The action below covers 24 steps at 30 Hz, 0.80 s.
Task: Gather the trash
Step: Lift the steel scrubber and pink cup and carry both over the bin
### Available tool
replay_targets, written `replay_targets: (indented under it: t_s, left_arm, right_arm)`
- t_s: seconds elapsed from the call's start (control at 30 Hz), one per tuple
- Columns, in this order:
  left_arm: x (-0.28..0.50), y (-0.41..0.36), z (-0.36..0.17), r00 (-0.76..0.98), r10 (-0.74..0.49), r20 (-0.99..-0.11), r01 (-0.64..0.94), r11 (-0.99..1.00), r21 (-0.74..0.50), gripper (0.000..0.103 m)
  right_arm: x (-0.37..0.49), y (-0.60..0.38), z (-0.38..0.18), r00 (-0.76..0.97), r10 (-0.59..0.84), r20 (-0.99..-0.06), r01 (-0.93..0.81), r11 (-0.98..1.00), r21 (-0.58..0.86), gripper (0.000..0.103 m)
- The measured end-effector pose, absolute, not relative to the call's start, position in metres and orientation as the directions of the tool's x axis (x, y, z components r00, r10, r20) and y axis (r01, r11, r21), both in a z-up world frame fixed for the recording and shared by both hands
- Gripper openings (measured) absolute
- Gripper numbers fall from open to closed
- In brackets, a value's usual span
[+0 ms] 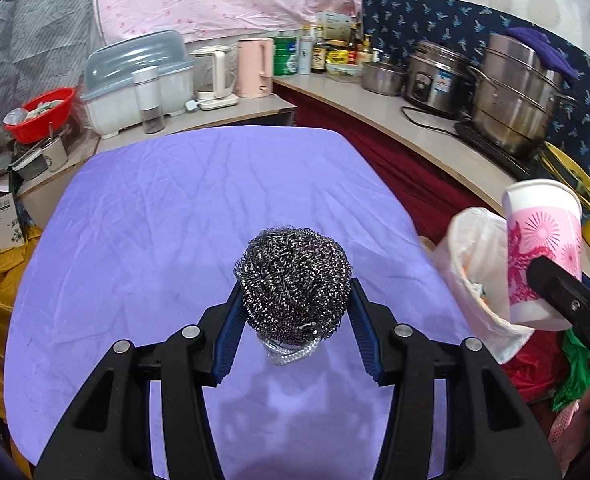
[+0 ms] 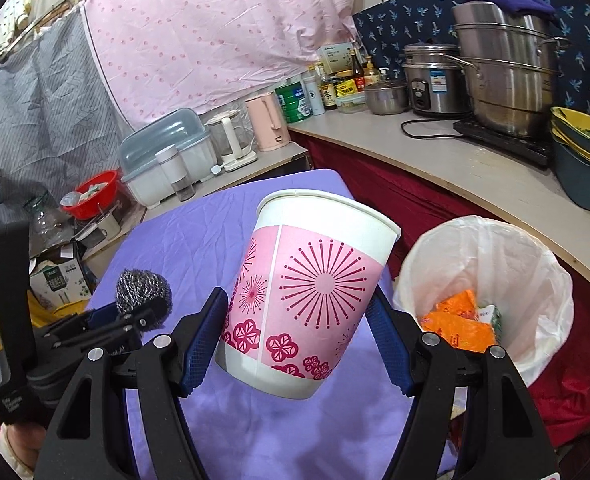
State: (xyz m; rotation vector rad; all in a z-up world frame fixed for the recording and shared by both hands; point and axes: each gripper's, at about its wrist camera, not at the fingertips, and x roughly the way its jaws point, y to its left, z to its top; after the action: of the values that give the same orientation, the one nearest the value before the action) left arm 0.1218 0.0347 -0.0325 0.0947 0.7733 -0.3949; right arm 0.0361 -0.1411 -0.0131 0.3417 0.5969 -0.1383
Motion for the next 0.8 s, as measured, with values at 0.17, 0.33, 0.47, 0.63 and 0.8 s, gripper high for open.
replay_targets:
  t_s: [0.17, 0.33, 0.47, 0.63, 0.8]
  left_arm:
    - [0.101, 0.005, -0.033, 0.624, -0.347, -0.700, 0.434, 0.899, -0.059, 0.048]
    - [0.086, -0.021, -0.033, 0.605, -0.374, -0.703, 0.477, 0.877, -0.056, 0.048]
    - [0.077, -0.045, -0.034, 0.588, -0.396, -0.705, 0.513, 0.857, -0.054, 0.048]
    - [0.070, -0.072, -0.033, 0.571, -0.419, -0.706, 0.551, 0.833, -0.049, 0.048]
    - [0.066, -0.099, -0.034, 0.555, -0.436, -0.709, 0.582, 0.812, -0.044, 0.048]
  right_arm:
    - [0.015, -0.163, -0.012, 0.822, -0.057, -0.567, 0.257, 0.925, 0.279, 0.067]
    - [-0.003, -0.188, -0.013, 0.820, -0.094, -0.564, 0.300, 0.911, 0.283, 0.067]
    - [-0.017, -0.210, -0.016, 0.816, -0.133, -0.563, 0.344, 0.894, 0.287, 0.067]
    - [-0.029, -0.237, -0.020, 0.805, -0.172, -0.567, 0.392, 0.872, 0.293, 0.067]
    - [-0.037, -0.257, -0.025, 0.795, -0.202, -0.573, 0.429, 0.854, 0.295, 0.067]
